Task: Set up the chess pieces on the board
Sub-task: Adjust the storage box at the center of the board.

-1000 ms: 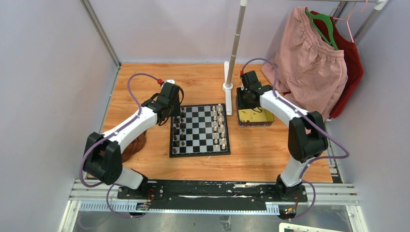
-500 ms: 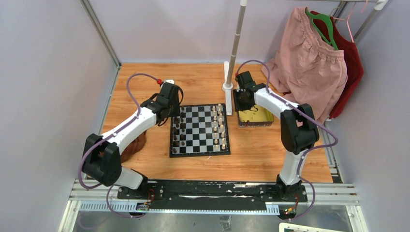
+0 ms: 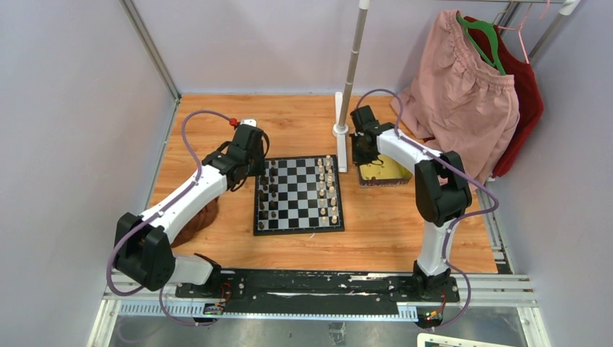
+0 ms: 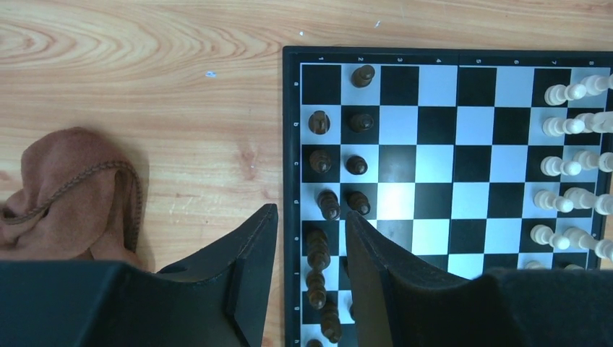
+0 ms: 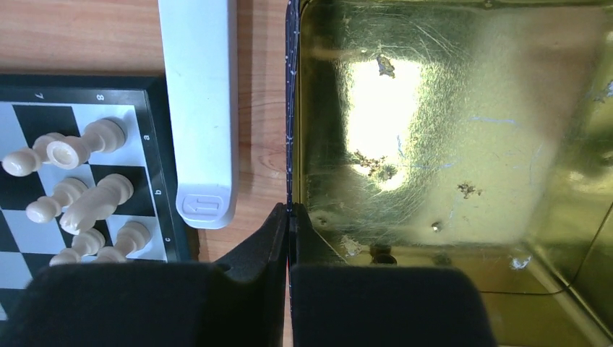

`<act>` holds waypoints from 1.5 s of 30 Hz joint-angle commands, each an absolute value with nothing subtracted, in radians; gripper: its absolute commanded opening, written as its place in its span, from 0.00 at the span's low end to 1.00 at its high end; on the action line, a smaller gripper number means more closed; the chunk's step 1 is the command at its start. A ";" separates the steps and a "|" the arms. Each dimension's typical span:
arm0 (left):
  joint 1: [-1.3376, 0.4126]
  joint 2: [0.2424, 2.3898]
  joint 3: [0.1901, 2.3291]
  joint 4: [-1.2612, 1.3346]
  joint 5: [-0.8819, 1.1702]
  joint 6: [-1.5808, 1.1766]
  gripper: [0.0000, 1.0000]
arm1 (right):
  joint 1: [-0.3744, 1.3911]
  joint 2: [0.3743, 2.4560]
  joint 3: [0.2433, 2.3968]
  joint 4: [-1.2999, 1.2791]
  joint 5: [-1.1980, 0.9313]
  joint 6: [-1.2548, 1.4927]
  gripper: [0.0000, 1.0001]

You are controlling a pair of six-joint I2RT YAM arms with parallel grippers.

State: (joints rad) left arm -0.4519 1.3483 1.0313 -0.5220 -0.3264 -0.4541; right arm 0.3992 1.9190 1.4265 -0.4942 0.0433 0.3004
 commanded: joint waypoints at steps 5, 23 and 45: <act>-0.442 1.279 1.004 -0.569 -0.356 -0.415 0.45 | 0.409 1.773 1.417 -0.488 0.197 0.591 0.00; -0.469 1.205 0.984 -0.609 -0.330 -0.419 0.45 | 0.400 1.563 1.094 -0.159 0.406 1.554 0.00; -0.551 1.205 0.981 -0.640 -0.345 -0.431 0.45 | 0.329 1.922 1.375 -0.394 0.670 1.528 0.08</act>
State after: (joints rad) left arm -0.5407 1.2045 0.9867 -0.6353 -0.3359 -0.4271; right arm 0.3691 1.9251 1.4078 -0.3889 0.5690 1.5723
